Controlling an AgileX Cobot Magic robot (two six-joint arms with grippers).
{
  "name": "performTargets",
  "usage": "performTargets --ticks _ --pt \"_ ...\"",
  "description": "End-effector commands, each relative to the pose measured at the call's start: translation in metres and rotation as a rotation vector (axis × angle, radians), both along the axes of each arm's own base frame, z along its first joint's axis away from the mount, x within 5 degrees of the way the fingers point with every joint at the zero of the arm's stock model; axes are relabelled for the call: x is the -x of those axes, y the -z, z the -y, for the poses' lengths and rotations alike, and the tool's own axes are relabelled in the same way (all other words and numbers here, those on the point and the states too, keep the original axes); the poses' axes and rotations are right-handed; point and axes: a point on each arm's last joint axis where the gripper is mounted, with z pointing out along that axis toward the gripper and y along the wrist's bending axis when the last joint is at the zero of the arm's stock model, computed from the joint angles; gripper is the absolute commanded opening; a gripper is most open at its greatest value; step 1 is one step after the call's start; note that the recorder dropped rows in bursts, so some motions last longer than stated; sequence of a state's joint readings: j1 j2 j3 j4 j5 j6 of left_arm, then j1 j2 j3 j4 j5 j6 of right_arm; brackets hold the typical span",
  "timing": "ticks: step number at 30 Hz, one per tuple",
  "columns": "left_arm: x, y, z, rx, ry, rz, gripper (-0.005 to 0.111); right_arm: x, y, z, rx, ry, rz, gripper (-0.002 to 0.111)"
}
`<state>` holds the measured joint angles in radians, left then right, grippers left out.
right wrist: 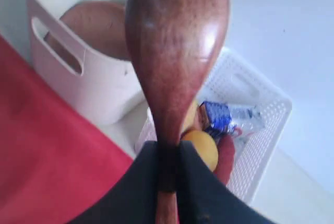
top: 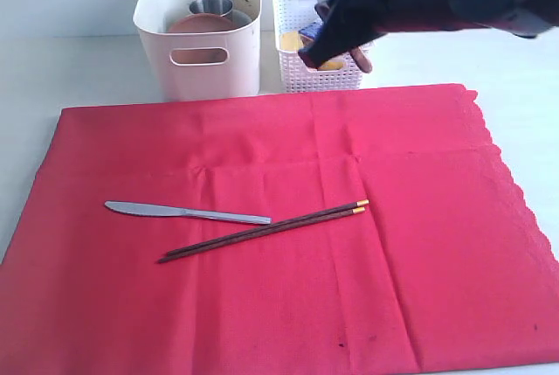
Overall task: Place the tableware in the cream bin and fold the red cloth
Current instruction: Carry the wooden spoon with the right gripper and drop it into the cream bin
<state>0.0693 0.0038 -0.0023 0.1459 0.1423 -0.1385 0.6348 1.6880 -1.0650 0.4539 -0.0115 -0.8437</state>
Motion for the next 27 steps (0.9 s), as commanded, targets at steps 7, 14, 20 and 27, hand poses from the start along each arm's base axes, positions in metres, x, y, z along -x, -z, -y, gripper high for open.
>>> performTargets --ticks 7,14,20,27 --pt "0.000 0.000 0.000 -0.010 -0.001 0.003 0.000 -0.072 -0.010 -0.053 -0.140 0.038 0.046 0.000" --pt "0.000 0.000 0.000 -0.010 -0.001 0.003 0.000 -0.101 -0.025 -0.090 -0.272 0.031 0.021 0.000" --pt "0.000 0.000 0.000 -0.010 -0.001 0.003 0.000 -0.107 -0.007 -0.132 -0.273 -0.041 0.001 0.000" --pt "0.000 0.000 0.000 -0.010 -0.001 0.003 0.000 -0.116 0.024 -0.144 -0.267 -0.034 -0.032 0.000"
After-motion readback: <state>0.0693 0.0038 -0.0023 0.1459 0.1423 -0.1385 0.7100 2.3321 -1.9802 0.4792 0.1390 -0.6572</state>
